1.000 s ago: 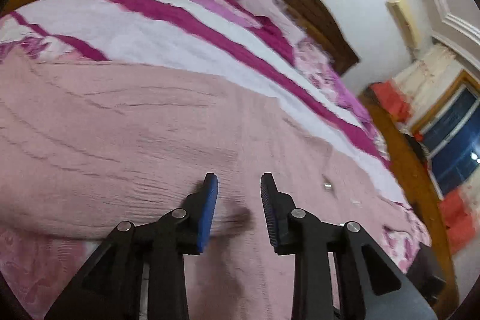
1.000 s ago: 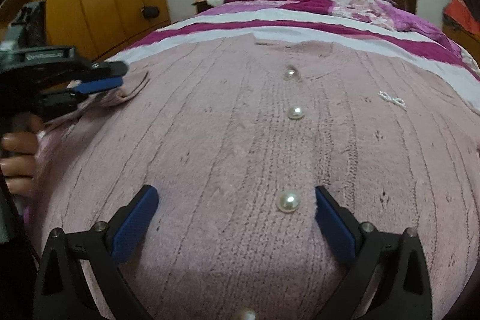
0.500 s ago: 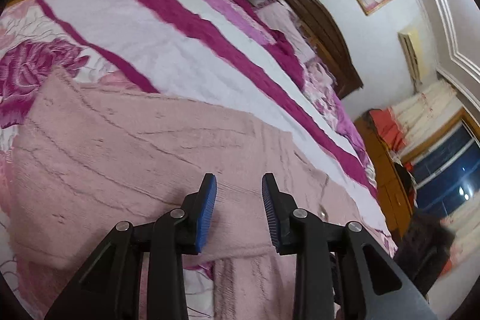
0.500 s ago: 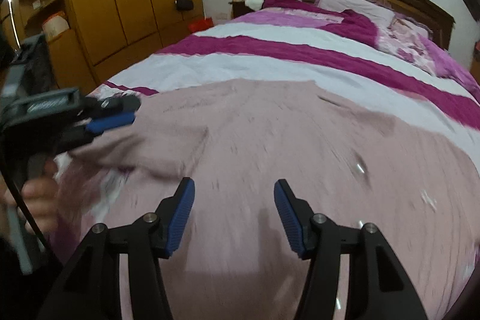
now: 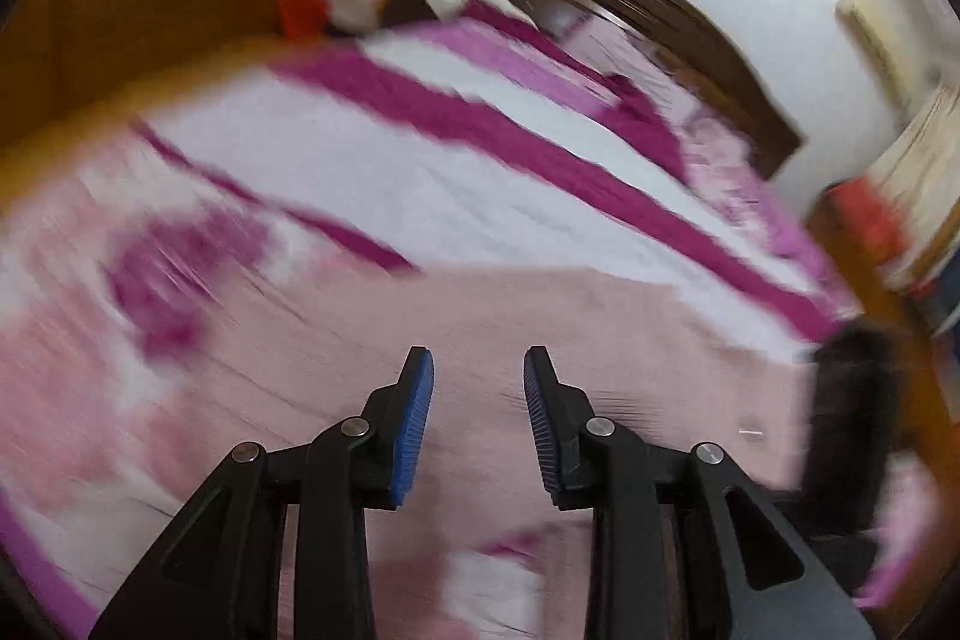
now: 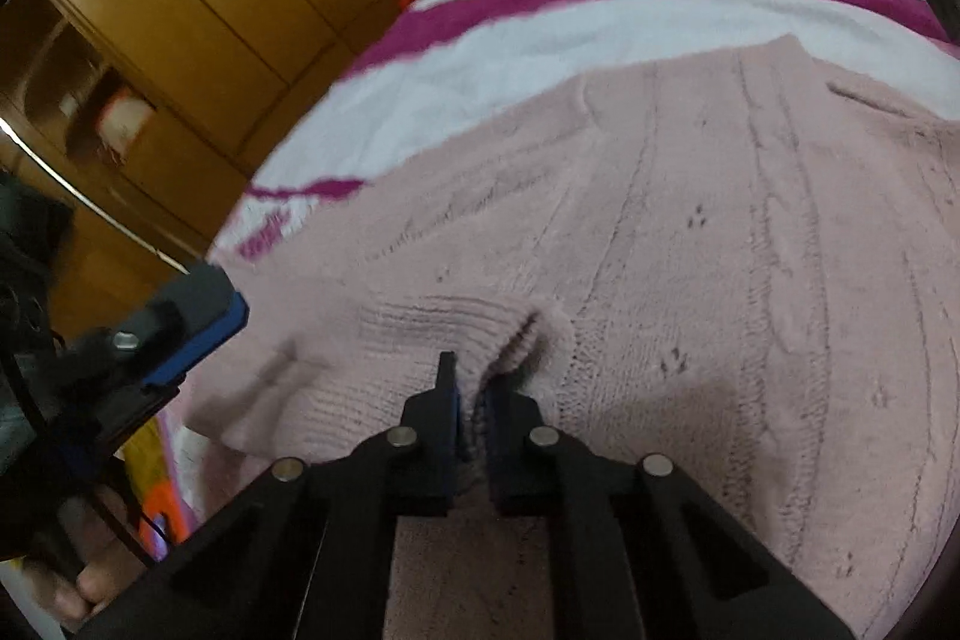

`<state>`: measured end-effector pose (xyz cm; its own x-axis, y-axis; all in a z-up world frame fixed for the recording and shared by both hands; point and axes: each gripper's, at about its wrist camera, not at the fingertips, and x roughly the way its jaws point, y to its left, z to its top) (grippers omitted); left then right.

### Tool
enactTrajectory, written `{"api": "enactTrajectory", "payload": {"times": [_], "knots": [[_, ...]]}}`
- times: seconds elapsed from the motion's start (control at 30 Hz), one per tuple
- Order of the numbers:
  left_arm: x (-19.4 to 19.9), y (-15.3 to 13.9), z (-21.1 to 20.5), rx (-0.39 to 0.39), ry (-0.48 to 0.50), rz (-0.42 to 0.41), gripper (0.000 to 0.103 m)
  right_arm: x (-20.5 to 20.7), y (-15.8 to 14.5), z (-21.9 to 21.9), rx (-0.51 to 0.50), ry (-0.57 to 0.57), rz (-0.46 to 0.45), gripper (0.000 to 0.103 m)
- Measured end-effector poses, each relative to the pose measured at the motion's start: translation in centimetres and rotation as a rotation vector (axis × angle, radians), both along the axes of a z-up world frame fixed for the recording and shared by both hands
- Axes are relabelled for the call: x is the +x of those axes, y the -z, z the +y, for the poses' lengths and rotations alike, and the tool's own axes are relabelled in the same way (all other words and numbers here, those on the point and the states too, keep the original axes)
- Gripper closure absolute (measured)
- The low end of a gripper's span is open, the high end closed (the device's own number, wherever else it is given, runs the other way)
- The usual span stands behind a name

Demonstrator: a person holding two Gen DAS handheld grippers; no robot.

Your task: Fold small clothes

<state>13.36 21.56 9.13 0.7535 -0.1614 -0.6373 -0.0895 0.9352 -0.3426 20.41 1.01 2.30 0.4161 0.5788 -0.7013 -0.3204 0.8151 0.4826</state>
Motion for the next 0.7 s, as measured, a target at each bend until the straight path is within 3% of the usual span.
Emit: {"api": "enactTrajectory", "payload": {"times": [0.03, 0.1, 0.17, 0.37, 0.47, 0.6, 0.7], "knots": [[-0.3, -0.5, 0.1, 0.054, -0.028, -0.026, 0.096, -0.5, -0.9, -0.5, 0.038, -0.005, -0.047, 0.096], [-0.3, -0.6, 0.3, 0.06, -0.039, -0.032, 0.096, -0.9, -2.1, -0.8, 0.054, -0.005, -0.093, 0.096], [0.1, 0.1, 0.5, 0.009, -0.021, -0.004, 0.096, -1.3, -3.6, -1.3, 0.04, -0.004, -0.138, 0.096], [2.1, 1.7, -1.6, -0.036, 0.016, 0.064, 0.096, -1.5, -8.0, -5.0, -0.015, 0.024, -0.224, 0.096], [2.2, 1.1, -3.8, -0.085, 0.055, 0.024, 0.096, -1.8, -9.6, -8.2, -0.061, 0.059, -0.257, 0.096], [3.0, 0.9, -6.6, -0.213, 0.147, -0.001, 0.096, -2.8, -10.3, -13.6, -0.193, 0.141, -0.267, 0.096], [3.3, 1.2, -8.7, -0.193, 0.165, -0.018, 0.096, -3.4, -10.2, -18.4, -0.208, 0.205, -0.278, 0.096]]}}
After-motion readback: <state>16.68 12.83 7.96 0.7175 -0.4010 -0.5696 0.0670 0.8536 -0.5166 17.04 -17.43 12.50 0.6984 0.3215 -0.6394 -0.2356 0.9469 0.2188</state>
